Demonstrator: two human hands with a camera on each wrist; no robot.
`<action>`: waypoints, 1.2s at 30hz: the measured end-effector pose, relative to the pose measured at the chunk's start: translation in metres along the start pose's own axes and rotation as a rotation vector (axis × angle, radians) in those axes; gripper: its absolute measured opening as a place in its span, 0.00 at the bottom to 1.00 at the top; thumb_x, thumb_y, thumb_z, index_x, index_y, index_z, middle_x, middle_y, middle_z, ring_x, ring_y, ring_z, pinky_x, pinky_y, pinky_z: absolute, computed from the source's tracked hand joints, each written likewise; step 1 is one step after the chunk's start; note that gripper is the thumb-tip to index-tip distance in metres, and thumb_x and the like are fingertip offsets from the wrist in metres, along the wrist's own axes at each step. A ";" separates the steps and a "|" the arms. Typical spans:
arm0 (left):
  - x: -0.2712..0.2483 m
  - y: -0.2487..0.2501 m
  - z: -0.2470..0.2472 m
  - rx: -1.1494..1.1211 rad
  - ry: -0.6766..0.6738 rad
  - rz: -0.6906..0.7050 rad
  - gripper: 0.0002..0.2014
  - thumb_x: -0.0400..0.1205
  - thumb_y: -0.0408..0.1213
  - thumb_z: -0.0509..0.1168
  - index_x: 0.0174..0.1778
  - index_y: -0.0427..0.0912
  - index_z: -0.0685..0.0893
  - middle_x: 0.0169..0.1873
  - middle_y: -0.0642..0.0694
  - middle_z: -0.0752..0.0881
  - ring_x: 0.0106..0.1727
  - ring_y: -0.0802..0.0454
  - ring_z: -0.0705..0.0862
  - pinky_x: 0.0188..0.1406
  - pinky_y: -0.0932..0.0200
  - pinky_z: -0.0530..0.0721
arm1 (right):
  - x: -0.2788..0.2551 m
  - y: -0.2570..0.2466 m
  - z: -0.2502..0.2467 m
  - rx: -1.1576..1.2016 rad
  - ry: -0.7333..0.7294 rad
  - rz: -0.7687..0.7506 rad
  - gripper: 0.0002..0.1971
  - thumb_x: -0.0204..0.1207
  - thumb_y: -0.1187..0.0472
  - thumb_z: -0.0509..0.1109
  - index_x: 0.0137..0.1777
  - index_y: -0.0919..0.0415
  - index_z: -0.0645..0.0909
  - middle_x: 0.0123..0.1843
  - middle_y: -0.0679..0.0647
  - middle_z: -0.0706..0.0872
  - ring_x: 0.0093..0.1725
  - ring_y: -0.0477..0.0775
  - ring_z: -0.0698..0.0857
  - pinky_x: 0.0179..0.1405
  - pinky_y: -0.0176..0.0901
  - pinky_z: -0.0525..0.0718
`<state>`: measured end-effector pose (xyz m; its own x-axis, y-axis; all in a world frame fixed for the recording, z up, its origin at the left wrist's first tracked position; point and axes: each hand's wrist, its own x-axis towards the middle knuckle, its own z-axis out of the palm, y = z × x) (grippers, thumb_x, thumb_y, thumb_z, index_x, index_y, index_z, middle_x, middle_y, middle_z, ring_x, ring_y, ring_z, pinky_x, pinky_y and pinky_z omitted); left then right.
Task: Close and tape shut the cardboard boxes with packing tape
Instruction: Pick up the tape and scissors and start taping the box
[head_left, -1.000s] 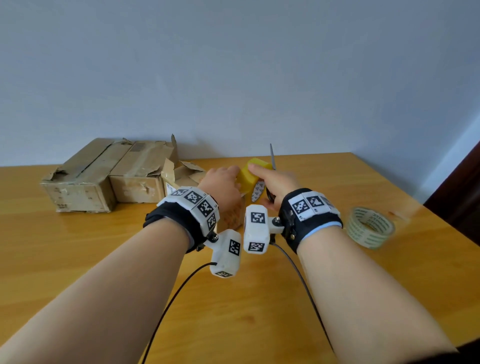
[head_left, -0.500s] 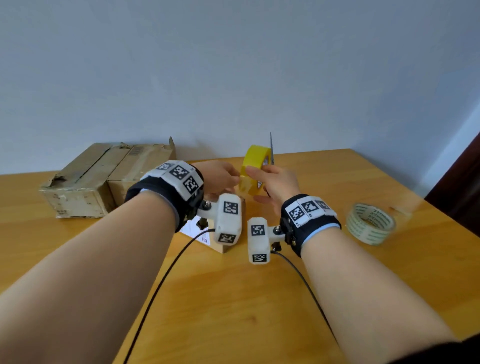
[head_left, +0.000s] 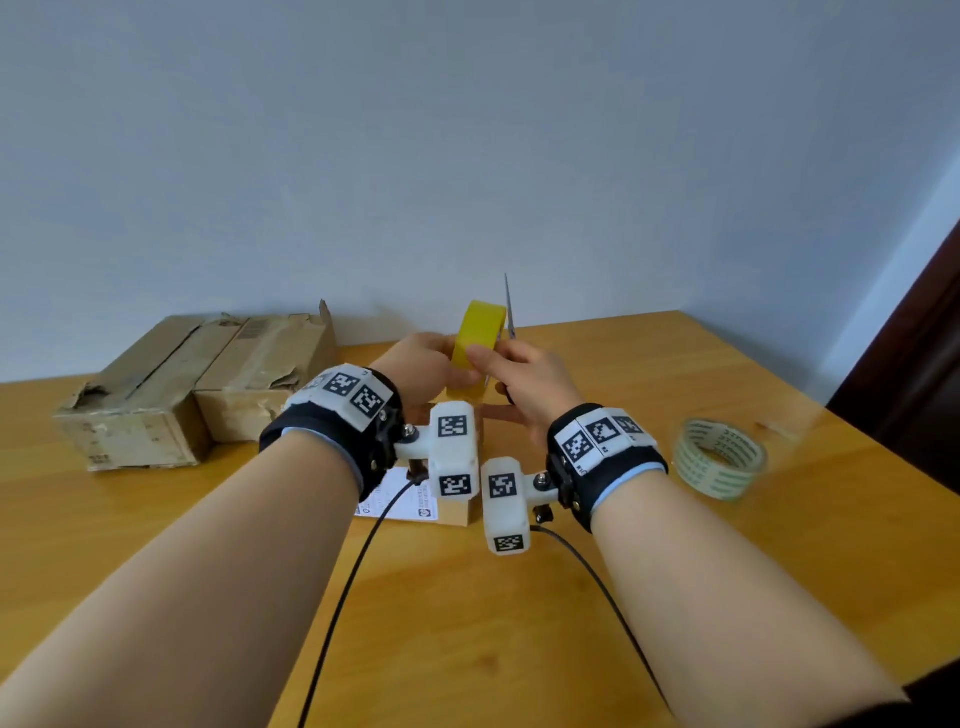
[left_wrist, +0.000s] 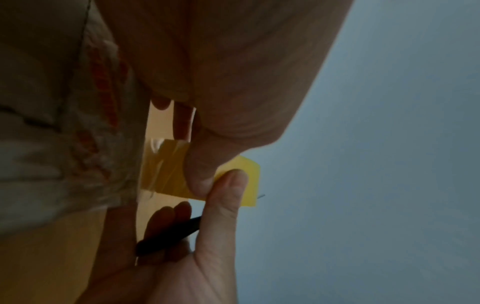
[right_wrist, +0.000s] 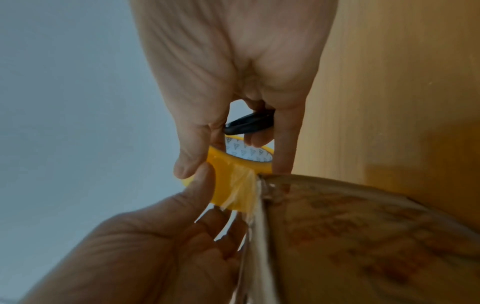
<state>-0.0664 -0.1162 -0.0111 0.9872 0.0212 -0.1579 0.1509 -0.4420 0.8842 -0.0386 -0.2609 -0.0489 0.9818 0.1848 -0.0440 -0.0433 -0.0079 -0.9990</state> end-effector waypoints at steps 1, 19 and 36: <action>0.000 -0.002 0.000 -0.023 0.027 0.000 0.06 0.82 0.33 0.71 0.45 0.49 0.85 0.43 0.47 0.88 0.41 0.51 0.86 0.40 0.55 0.83 | -0.002 -0.001 0.000 -0.014 -0.013 -0.007 0.13 0.82 0.54 0.76 0.62 0.60 0.89 0.40 0.46 0.85 0.34 0.37 0.87 0.52 0.59 0.94; 0.006 -0.009 -0.020 -0.125 -0.024 -0.092 0.17 0.80 0.27 0.72 0.63 0.44 0.81 0.57 0.42 0.90 0.55 0.41 0.89 0.61 0.40 0.86 | -0.019 -0.016 -0.101 -0.318 -0.341 0.283 0.17 0.82 0.77 0.69 0.67 0.60 0.80 0.55 0.63 0.92 0.50 0.55 0.92 0.52 0.50 0.92; 0.011 -0.008 -0.020 -0.248 -0.078 -0.018 0.22 0.82 0.25 0.67 0.73 0.40 0.76 0.62 0.38 0.88 0.61 0.41 0.87 0.65 0.48 0.81 | -0.011 -0.006 -0.099 -0.481 -0.586 0.238 0.17 0.72 0.71 0.82 0.56 0.56 0.83 0.52 0.61 0.89 0.44 0.54 0.85 0.49 0.43 0.85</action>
<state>-0.0560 -0.0944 -0.0114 0.9788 -0.0466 -0.1993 0.1855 -0.2089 0.9602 -0.0307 -0.3599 -0.0419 0.6933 0.6109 -0.3823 -0.0239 -0.5107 -0.8594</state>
